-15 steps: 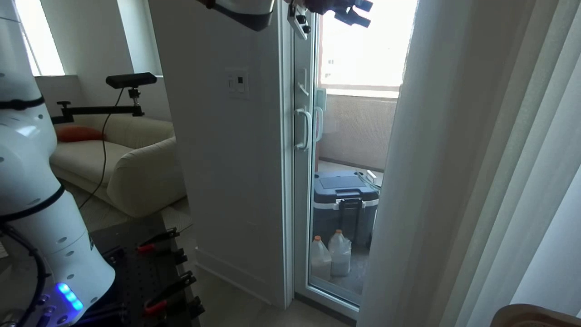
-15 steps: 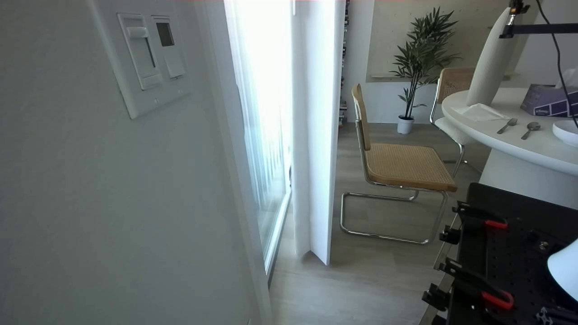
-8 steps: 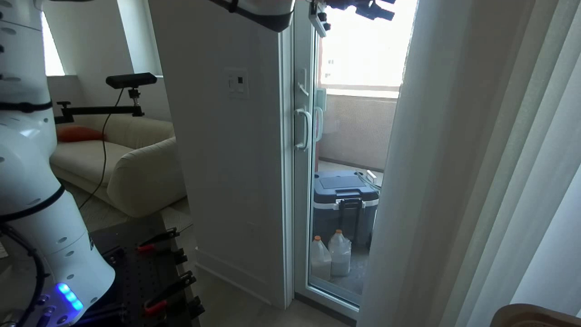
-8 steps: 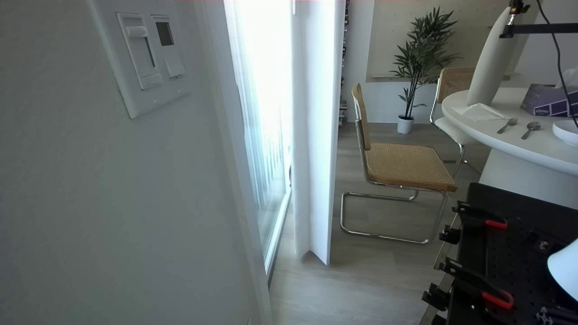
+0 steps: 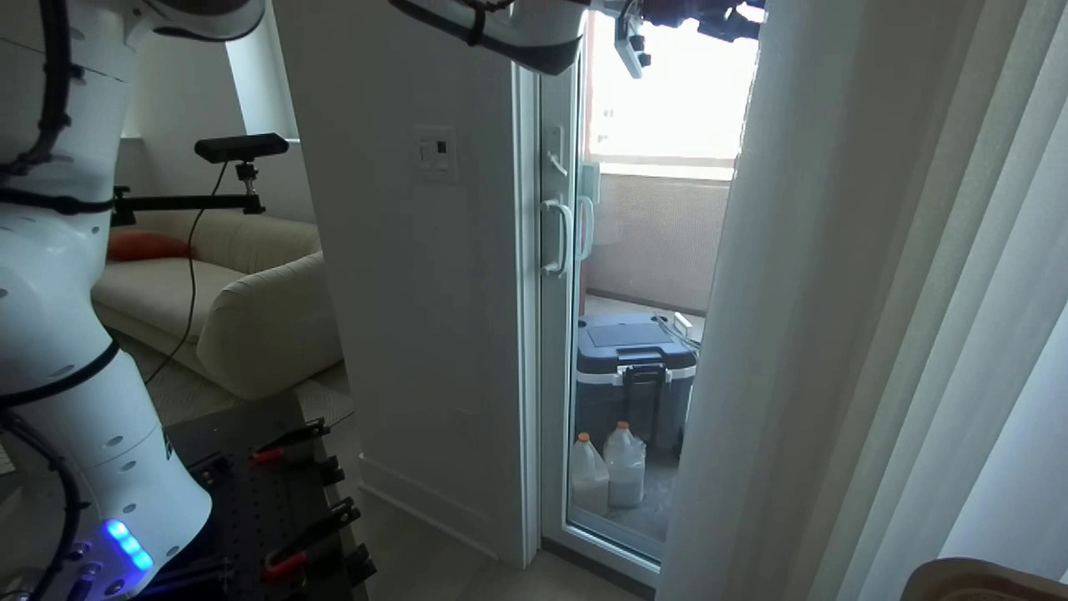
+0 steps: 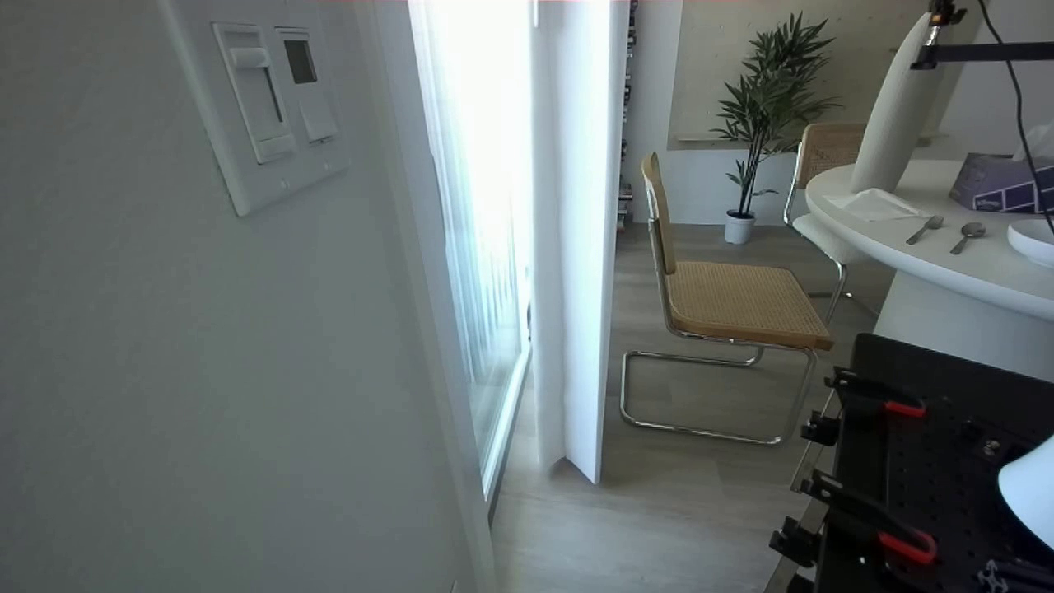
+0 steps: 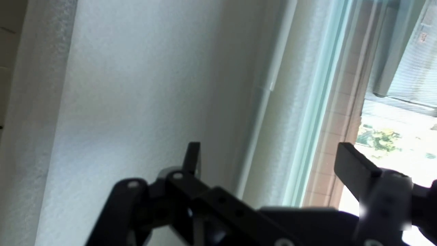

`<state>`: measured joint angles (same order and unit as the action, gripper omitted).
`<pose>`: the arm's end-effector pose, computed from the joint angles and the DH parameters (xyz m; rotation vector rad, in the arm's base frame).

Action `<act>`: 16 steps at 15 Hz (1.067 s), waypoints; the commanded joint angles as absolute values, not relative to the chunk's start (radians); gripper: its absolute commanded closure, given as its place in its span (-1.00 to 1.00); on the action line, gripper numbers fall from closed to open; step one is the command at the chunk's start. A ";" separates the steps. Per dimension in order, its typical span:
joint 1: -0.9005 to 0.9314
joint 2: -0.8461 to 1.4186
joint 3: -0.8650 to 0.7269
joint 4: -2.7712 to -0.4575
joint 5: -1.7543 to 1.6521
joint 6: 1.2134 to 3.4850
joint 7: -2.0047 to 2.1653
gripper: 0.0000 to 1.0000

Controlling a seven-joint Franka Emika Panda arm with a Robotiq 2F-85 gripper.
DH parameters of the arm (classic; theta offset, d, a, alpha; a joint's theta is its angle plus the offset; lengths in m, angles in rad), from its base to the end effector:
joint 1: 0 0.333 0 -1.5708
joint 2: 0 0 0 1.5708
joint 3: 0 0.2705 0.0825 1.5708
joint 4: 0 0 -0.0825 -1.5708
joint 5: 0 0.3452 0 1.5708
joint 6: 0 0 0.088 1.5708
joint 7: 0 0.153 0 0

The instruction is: Draw the white curtains closed

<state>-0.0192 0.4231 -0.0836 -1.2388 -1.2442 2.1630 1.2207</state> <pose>0.6833 -0.1317 0.5606 1.8897 -0.8177 1.2010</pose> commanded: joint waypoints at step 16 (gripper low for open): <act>-0.045 0.618 -0.125 -0.965 -1.312 2.171 1.202 0.46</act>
<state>-0.0486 0.5972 -0.1178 -1.0069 -1.2934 2.1669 1.2184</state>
